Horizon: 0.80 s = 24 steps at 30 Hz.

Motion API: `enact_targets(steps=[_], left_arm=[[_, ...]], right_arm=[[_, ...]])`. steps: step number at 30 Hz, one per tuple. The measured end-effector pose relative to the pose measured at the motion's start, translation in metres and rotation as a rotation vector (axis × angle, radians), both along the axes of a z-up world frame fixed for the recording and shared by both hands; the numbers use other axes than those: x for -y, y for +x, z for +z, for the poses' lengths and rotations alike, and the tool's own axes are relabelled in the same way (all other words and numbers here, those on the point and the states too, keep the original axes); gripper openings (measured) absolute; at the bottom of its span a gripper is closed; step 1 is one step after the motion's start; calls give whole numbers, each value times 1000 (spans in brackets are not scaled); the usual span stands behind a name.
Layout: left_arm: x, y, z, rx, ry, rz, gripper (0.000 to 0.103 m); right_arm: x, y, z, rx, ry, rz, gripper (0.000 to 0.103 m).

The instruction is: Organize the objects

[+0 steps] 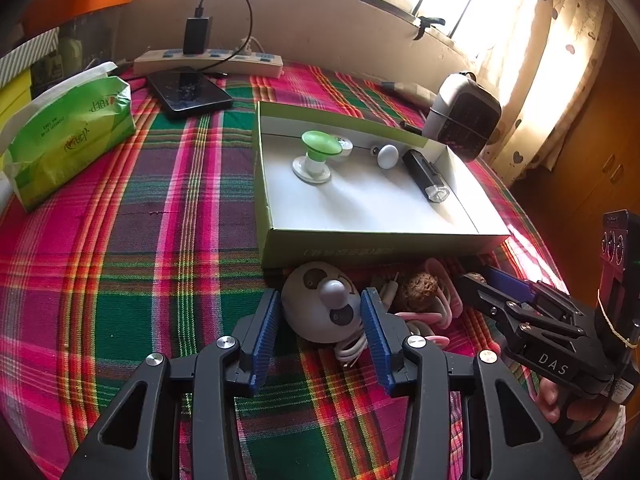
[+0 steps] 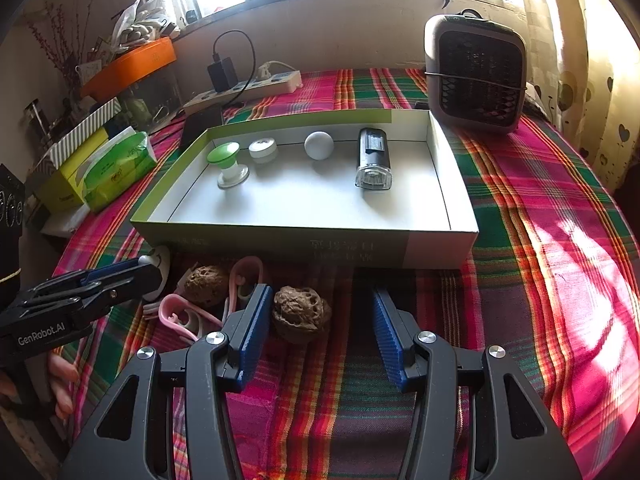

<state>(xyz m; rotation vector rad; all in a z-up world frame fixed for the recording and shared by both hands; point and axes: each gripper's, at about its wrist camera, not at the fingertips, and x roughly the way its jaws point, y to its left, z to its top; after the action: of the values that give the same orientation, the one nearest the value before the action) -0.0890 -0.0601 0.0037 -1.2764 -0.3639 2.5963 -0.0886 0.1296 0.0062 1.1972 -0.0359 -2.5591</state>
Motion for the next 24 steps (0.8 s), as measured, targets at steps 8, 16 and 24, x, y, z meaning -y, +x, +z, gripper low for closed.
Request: enact_targets(steps=[8, 16, 24], left_arm=[[3, -2, -1, 7, 3, 4, 40], [5, -2, -1, 8, 10, 12, 40], [6, 0, 0, 1, 14, 22, 36]], right_arm=[[0, 2, 0, 0, 6, 1, 51], [0, 4, 0, 2, 10, 9, 47], [1, 5, -1, 2, 11, 13, 41]])
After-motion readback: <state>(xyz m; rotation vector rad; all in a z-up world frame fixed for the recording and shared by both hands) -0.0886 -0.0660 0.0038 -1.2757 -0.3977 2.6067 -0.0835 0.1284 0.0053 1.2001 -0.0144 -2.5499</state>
